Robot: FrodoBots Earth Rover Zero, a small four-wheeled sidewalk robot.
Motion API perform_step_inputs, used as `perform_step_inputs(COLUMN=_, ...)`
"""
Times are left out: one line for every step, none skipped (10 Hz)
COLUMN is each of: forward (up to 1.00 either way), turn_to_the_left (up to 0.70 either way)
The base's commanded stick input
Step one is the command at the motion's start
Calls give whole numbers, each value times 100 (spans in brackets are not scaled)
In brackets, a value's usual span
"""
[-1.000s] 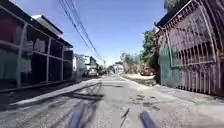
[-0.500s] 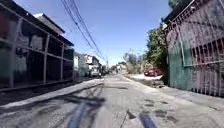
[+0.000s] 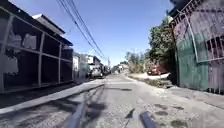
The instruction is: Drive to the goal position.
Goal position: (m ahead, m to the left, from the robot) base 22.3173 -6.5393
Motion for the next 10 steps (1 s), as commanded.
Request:
perform_step_inputs(forward=65, turn_to_the_left=0)
perform_step_inputs(forward=85, turn_to_the_left=0)
perform_step_inputs(forward=85, turn_to_the_left=0)
perform_step_inputs(forward=85, turn_to_the_left=0)
perform_step_inputs(forward=85, turn_to_the_left=-12)
perform_step_inputs(forward=85, turn_to_the_left=-34)
perform_step_inputs(forward=85, turn_to_the_left=-34)
perform_step_inputs(forward=85, turn_to_the_left=-34)
perform_step_inputs(forward=85, turn_to_the_left=0)
perform_step_inputs(forward=85, turn_to_the_left=0)
